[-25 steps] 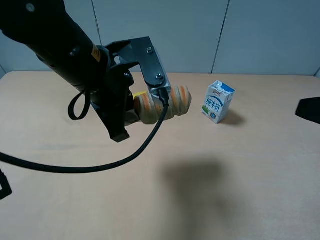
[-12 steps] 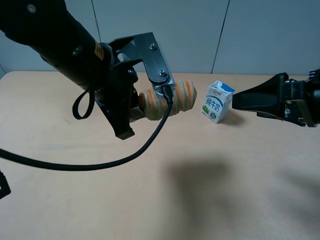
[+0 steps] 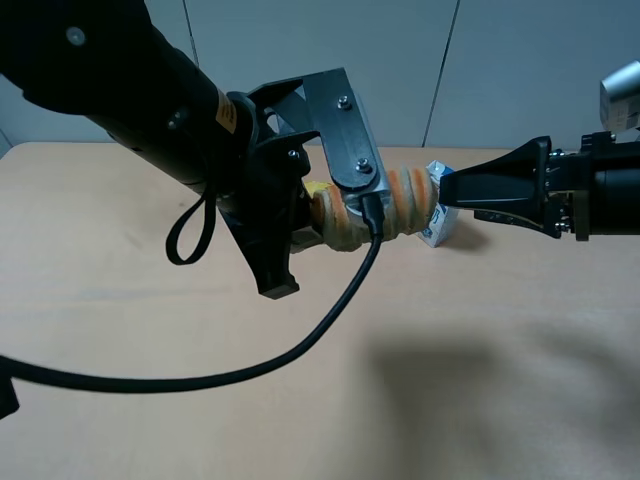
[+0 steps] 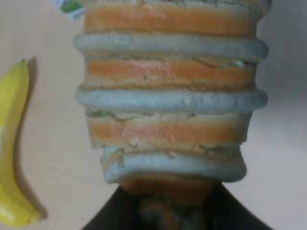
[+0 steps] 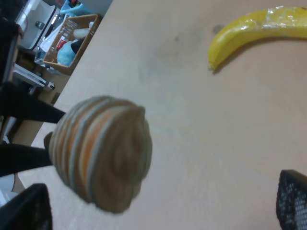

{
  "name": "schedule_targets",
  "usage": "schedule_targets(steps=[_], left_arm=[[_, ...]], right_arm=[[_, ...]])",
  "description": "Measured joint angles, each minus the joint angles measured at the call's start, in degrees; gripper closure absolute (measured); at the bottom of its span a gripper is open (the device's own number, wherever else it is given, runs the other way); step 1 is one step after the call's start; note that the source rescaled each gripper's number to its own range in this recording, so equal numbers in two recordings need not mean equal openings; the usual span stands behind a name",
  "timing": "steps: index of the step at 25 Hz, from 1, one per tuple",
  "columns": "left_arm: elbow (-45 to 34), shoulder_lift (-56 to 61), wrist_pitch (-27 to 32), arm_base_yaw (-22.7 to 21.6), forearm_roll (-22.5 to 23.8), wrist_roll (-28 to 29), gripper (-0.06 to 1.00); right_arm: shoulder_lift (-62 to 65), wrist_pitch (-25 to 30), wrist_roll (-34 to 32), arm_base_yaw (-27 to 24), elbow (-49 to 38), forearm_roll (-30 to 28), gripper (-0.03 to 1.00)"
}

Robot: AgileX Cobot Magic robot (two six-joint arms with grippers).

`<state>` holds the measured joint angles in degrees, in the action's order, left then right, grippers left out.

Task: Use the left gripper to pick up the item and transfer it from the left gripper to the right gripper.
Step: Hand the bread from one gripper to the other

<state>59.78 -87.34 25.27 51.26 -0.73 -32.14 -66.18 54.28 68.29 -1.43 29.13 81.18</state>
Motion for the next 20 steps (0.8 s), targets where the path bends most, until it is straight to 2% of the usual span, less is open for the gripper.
schedule_targets(steps=[5, 12, 19, 20], left_arm=[[0.0, 0.0, -2.2, 2.6, 0.0, 0.0, 0.93], [0.0, 0.0, -8.6, 5.5, -0.3, 0.0, 0.94], [0.0, 0.0, -10.6, 5.9, -1.0, 0.0, 0.94], [0.0, 0.0, -11.1, 5.9, -1.3, 0.0, 0.94]], right_arm=[[-0.1, 1.6, 1.5, 0.0, 0.0, 1.8, -0.03], [-0.2, 4.0, 2.3, 0.0, 0.0, 2.3, -0.03], [-0.2, 5.5, 2.3, 0.0, 0.0, 2.4, -0.03], [-0.2, 6.0, 2.6, 0.0, 0.0, 2.4, -0.01]])
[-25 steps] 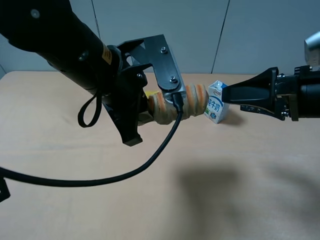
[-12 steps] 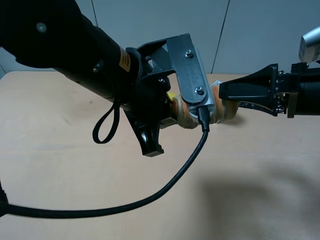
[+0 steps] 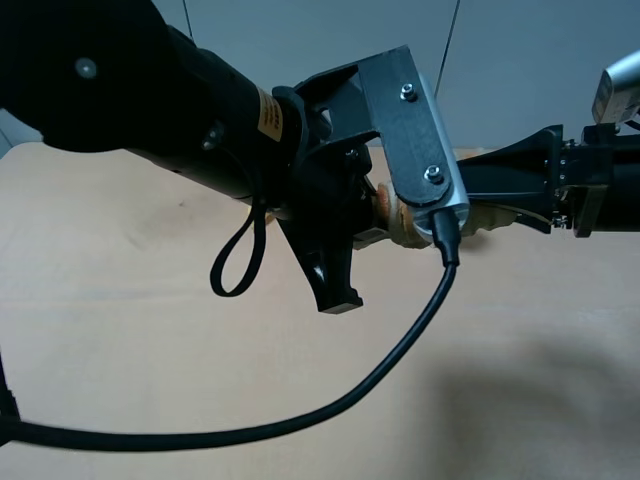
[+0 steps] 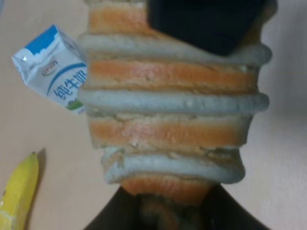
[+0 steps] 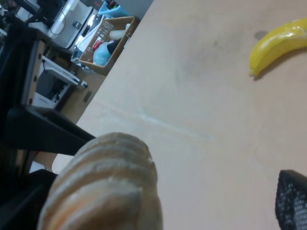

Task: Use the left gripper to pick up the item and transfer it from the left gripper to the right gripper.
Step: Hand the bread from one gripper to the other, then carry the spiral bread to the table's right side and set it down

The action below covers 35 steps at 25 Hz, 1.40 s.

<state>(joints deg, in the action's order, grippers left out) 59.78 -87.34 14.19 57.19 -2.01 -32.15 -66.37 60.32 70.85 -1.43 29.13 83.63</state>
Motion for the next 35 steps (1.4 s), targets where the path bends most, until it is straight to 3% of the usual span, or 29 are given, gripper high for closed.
schedule_targets(steps=[3, 5, 7, 8, 15, 17, 20, 21, 23, 27, 35], left_arm=[[0.0, 0.0, -0.4, 0.0, -0.2, 0.0, 0.94], [0.0, 0.0, -0.4, 0.0, -0.2, 0.0, 0.94], [0.0, 0.0, -0.6, 0.0, -0.2, 0.0, 0.94], [0.0, 0.0, -0.6, 0.0, -0.2, 0.0, 0.94], [0.0, 0.0, -0.4, 0.0, 0.4, 0.0, 0.93], [0.0, 0.0, -0.2, 0.0, 0.6, 0.0, 0.75], [0.0, 0.0, -0.4, 0.1, 0.6, 0.0, 0.25], [0.0, 0.0, -0.8, 0.1, 0.6, 0.0, 0.14], [0.0, 0.0, -1.7, 0.1, 0.8, 0.0, 0.02], [0.0, 0.0, -2.0, 0.1, 0.8, 0.0, -0.04], [0.0, 0.7, -1.1, 0.1, 0.8, 0.7, -0.05]], right_arm=[[0.0, 2.2, 1.5, 0.0, 0.0, 0.9, 0.15], [0.0, 3.8, 3.0, 0.0, 0.0, 2.0, 0.35], [0.0, 4.9, 4.1, 0.0, 0.0, 3.3, 0.74], [0.0, 5.0, 4.2, 0.0, 0.0, 3.5, 0.89], [0.0, 5.1, 4.4, 0.0, 0.0, 3.6, 0.9], [0.0, 5.1, 4.4, 0.0, 0.0, 3.6, 0.9], [0.0, 5.0, 4.4, 0.0, 0.0, 3.8, 0.91], [0.0, 5.0, 4.4, 0.0, 0.0, 3.8, 0.92], [0.0, 4.8, 4.2, 0.0, 0.0, 3.8, 0.92], [0.0, 4.5, 4.1, 0.0, 0.0, 3.8, 0.92], [0.0, 4.4, 4.0, 0.0, 0.0, 3.3, 0.92]])
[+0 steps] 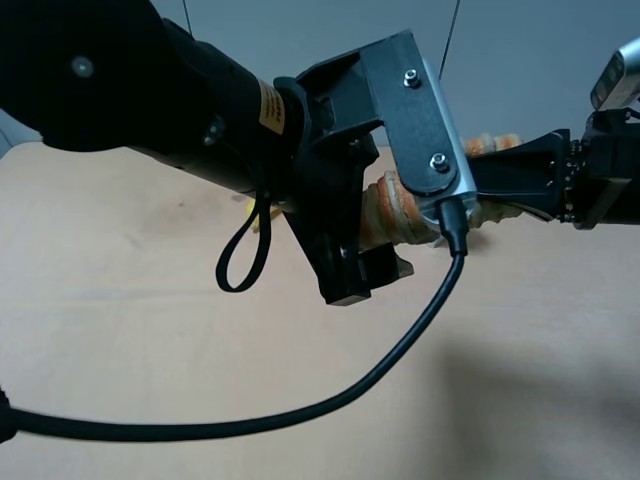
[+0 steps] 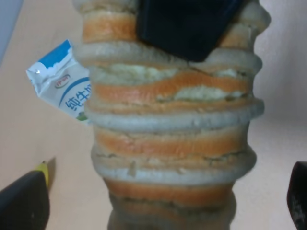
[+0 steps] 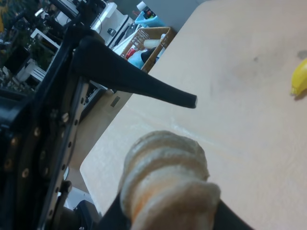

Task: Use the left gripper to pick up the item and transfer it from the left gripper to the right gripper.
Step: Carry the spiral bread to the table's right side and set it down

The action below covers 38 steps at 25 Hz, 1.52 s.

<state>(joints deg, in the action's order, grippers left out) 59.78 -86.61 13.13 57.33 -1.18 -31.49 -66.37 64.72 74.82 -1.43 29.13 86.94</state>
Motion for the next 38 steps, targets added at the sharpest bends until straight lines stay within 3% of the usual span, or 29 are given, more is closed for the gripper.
schedule_targets(steps=[8, 12, 18, 24, 29, 38], left_arm=[[0.0, 8.3, 7.7, 0.0, 0.1, 3.4, -0.05], [0.0, 12.6, 14.4, -0.8, 0.1, 9.2, -0.05], [0.0, 18.2, 25.4, -6.0, 0.3, 19.0, -0.05], [-0.1, 23.4, 39.2, -10.5, 0.5, 21.3, -0.05], [-6.4, 31.8, 41.4, -13.0, 0.5, 23.2, -0.05], [-19.5, 54.3, 42.1, -13.6, 0.8, 29.0, -0.05]], right_arm=[[0.0, -3.8, -1.6, 0.0, 0.0, -3.6, 0.92], [0.0, -5.6, -2.3, 0.0, 0.0, -5.1, 0.92], [0.0, -6.0, -2.5, 0.0, 0.0, -5.6, 0.92], [-0.1, -6.6, -2.5, 0.0, 0.0, -6.8, 0.94], [-0.1, -6.9, -2.5, 0.0, 0.0, -6.9, 0.95], [-0.1, -7.0, -2.5, 0.0, 0.0, -7.9, 0.95]])
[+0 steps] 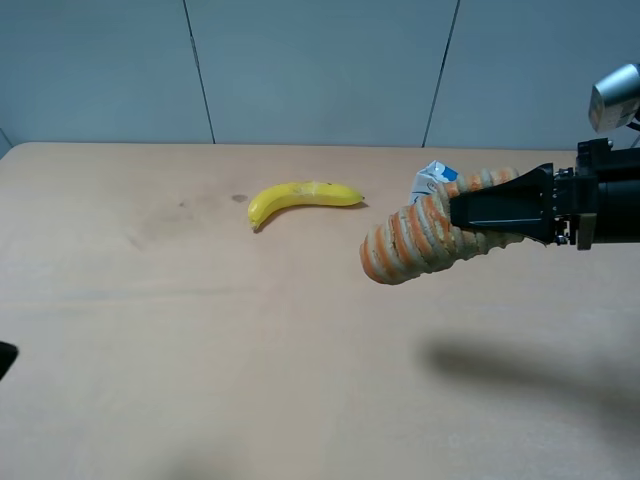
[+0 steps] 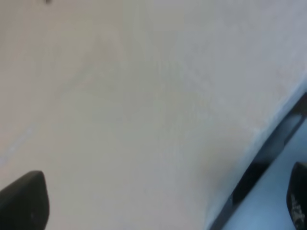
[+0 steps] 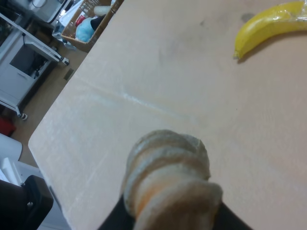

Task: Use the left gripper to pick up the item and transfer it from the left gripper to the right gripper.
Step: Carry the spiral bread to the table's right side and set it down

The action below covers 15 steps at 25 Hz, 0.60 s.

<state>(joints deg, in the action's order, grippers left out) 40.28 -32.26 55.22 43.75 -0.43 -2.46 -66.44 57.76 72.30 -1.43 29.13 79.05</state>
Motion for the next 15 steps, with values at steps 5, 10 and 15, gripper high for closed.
schedule_targets(steps=[5, 10, 15], left_arm=[[-4.4, 12.6, 0.3, 0.0, 1.9, 0.4, -0.05], [-8.6, 22.5, 0.9, 0.0, 2.0, 0.5, -0.05], [-10.6, 29.5, 3.1, 0.0, 2.1, 0.9, -0.05]], right_arm=[[0.0, -0.4, -0.2, 0.0, 0.0, -1.6, 0.95], [0.0, -2.5, -2.2, 0.0, 0.0, -2.6, 0.95], [0.0, -2.9, -2.7, 0.0, 0.0, -2.7, 0.95]])
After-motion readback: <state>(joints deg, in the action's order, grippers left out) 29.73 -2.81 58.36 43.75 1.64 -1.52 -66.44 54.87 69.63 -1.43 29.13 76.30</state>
